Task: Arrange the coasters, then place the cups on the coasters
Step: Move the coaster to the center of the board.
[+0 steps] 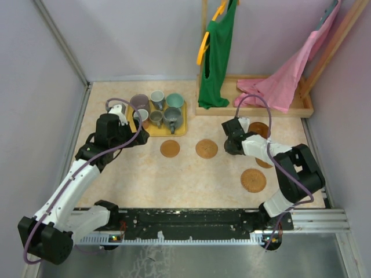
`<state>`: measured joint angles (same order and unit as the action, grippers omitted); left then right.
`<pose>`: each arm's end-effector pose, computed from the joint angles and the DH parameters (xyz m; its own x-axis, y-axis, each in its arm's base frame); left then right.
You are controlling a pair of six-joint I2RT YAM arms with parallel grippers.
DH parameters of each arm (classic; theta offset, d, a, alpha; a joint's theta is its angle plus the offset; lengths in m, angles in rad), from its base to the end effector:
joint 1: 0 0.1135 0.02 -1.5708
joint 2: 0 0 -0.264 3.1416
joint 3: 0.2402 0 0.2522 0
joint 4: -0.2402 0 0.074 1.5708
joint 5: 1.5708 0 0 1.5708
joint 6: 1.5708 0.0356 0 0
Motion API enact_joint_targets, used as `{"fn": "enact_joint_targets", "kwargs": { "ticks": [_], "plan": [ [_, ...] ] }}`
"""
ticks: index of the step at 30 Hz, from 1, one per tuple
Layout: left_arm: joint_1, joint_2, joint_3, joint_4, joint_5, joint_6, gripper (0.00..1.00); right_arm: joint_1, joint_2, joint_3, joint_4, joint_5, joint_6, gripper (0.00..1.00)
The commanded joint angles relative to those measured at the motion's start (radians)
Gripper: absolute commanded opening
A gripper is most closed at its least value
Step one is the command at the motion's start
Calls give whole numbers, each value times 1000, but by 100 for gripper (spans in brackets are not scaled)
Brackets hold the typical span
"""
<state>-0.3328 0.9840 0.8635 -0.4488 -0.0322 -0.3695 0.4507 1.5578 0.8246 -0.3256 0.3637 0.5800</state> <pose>0.2050 -0.0697 0.3044 -0.5837 -0.1801 -0.7917 0.0966 0.9527 -0.2880 0.2677 0.1155 0.1646 -0.7935 0.1850 -0.5798 0.2208 0.9753 0.0091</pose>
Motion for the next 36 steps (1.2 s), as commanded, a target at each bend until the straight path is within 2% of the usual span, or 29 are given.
{"fn": "enact_joint_targets", "kwargs": {
  "ticks": [1,16,28,36],
  "plan": [
    [5,-15,-10,15,7,0,97,9,-22,-42,-111,5,63,29],
    [5,-17,-3,10,9,-6,97,8,-40,-56,-158,52,99,29],
    [5,-21,1,10,12,1,97,8,-129,39,-194,116,49,33],
    [5,-21,-13,16,20,0,97,8,-77,23,-140,106,42,33]
  ]
}}
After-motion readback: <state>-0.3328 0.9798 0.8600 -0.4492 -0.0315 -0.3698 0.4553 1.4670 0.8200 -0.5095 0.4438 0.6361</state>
